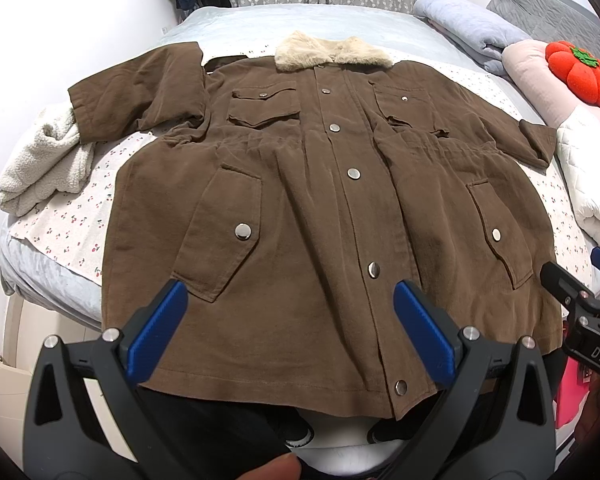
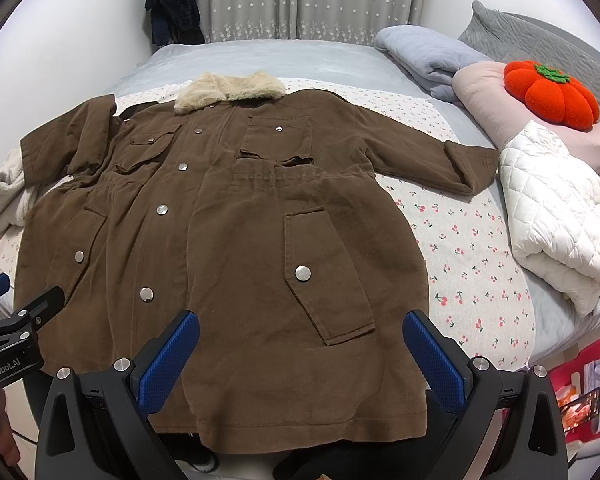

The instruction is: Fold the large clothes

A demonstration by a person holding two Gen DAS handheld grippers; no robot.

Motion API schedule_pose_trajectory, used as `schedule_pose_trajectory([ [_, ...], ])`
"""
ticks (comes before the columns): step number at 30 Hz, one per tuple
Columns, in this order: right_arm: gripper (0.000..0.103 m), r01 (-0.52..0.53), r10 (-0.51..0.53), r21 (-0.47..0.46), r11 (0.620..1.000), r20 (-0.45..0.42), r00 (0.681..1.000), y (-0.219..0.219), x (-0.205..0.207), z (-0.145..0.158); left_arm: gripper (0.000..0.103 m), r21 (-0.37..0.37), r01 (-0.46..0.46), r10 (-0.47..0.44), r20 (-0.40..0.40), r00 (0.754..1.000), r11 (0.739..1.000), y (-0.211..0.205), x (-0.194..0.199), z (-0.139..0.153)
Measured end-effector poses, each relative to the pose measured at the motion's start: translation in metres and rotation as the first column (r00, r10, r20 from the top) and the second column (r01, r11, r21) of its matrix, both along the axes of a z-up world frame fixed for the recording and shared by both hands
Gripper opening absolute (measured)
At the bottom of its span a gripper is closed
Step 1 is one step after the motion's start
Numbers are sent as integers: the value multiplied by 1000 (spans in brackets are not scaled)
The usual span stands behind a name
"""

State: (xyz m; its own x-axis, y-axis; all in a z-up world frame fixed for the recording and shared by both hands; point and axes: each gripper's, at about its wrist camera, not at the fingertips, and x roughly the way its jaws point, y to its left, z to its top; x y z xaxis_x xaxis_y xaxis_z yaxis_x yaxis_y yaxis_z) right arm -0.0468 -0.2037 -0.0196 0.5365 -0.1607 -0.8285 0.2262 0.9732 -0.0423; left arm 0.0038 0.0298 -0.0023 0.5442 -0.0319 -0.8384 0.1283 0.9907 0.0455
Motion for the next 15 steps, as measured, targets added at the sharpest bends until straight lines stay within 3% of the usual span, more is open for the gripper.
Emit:
schedule_pose_trajectory([
  [15,103,1,-1,0,1000,-3,1000,1,0,0,102,1,0,0,0,1000,1000,0,0,0],
])
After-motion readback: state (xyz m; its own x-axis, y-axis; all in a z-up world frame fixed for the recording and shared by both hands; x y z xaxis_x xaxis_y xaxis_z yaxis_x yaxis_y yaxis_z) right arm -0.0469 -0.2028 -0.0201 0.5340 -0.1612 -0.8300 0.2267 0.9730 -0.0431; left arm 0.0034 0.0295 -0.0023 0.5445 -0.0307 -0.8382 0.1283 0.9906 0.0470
